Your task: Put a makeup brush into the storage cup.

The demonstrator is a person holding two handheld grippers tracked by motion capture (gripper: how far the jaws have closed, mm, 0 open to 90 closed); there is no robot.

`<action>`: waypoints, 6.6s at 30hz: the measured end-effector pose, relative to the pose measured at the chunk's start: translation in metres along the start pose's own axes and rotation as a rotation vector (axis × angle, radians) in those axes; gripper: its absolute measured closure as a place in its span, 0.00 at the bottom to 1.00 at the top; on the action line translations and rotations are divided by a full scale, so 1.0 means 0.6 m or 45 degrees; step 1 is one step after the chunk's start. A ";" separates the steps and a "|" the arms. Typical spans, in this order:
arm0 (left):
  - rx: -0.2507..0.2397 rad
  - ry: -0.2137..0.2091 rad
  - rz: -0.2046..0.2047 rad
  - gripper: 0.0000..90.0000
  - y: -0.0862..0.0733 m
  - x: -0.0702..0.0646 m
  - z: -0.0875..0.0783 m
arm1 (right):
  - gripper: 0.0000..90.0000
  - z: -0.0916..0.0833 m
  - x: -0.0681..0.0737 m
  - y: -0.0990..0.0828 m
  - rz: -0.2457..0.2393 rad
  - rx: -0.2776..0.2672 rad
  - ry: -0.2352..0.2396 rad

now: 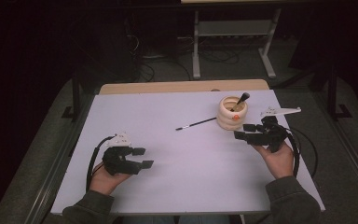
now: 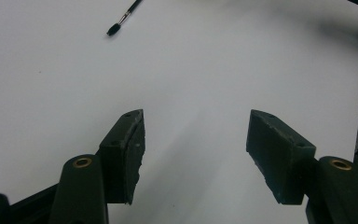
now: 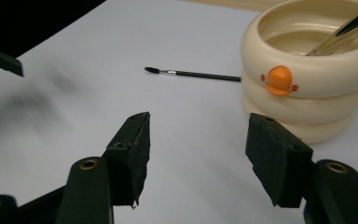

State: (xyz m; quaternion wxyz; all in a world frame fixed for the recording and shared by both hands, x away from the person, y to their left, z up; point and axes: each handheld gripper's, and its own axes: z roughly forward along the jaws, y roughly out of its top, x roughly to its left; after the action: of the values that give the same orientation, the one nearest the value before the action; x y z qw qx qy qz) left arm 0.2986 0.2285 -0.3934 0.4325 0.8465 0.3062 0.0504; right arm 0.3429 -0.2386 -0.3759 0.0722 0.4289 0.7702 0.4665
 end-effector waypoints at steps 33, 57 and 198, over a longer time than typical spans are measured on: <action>0.146 -0.014 0.200 0.44 0.152 0.035 0.121 | 0.37 0.019 0.029 -0.036 -0.107 0.030 0.046; 0.269 -0.045 0.252 0.47 0.225 0.079 0.238 | 0.35 0.017 0.032 -0.037 -0.152 0.035 0.042; 0.517 0.108 0.270 0.96 0.219 0.068 0.338 | 0.38 0.033 0.042 -0.034 -0.182 0.047 0.079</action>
State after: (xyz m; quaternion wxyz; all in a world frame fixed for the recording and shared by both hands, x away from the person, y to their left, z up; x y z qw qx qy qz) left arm 0.4648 0.0516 -0.4265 0.2326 0.9407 0.2373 0.0684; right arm 0.3254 -0.2116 -0.3953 0.0735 0.3593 0.8092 0.4589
